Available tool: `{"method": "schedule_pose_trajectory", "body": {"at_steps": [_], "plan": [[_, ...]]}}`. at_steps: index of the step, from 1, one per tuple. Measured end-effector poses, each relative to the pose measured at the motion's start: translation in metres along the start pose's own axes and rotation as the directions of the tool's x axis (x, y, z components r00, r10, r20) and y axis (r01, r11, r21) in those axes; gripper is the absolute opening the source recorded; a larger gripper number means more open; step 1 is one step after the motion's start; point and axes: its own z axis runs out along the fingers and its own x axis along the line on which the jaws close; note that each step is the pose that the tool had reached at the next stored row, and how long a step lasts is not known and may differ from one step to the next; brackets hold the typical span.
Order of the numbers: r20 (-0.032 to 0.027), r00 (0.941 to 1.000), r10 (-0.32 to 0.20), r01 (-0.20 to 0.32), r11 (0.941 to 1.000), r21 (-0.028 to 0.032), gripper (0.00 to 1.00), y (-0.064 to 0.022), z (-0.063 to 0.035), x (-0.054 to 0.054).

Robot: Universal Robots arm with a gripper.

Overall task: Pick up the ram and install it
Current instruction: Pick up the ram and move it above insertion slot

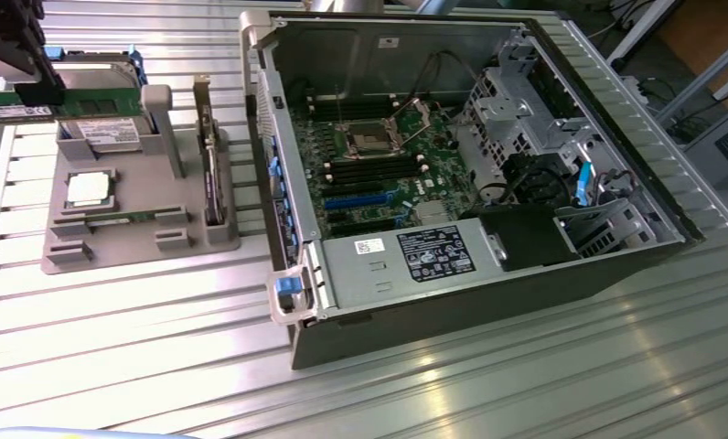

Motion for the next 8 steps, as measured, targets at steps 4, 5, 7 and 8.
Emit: {"method": "schedule_pose_trajectory", "body": {"at_steps": [4, 5, 7, 8], "plan": [[0.0, 1.0, 0.0, 0.0, 1.0, -0.0001, 0.12, -0.0084, 0.0, 0.0], [0.0, 1.0, 0.0, 0.0, 1.0, 0.0, 0.12, -0.0114, 0.0, 0.0], [-0.0001, 1.0, 0.0, 0.0, 1.0, -0.0001, 0.12, -0.0145, 0.0, 0.0], [0.0, 1.0, 0.0, 0.0, 1.0, 0.0, 0.12, -0.0165, 0.0001, 0.0]]}}
